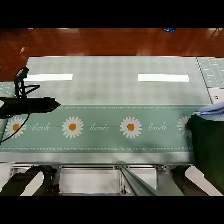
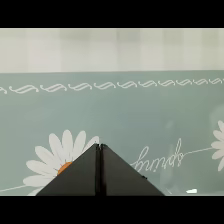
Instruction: Fold the shirts.
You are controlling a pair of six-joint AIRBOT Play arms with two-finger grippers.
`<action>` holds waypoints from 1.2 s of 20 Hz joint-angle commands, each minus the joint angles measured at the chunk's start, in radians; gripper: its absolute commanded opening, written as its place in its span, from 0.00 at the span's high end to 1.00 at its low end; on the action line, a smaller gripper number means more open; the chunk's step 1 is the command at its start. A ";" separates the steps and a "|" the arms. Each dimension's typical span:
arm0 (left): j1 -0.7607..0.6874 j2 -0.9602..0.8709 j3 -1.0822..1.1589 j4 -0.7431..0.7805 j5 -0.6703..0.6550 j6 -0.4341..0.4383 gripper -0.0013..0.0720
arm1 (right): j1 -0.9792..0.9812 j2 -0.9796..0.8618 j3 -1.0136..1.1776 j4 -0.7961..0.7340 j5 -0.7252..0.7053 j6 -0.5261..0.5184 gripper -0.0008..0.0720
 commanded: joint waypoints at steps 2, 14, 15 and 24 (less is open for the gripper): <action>0.000 0.000 0.000 -0.027 0.071 -0.001 0.95 | -0.166 0.167 -0.314 -0.279 0.026 -0.037 0.96; 0.078 0.000 0.041 -0.164 0.222 0.003 0.95 | -0.255 0.277 -0.599 -0.419 -0.028 -0.041 0.43; 0.115 -0.001 0.080 -0.202 0.237 0.004 0.95 | -0.256 0.237 -0.527 -0.328 -0.053 -0.040 0.45; -0.128 -0.291 0.759 -0.279 0.039 0.005 0.95 | 0.542 -0.013 -0.283 0.402 -0.744 -0.133 0.96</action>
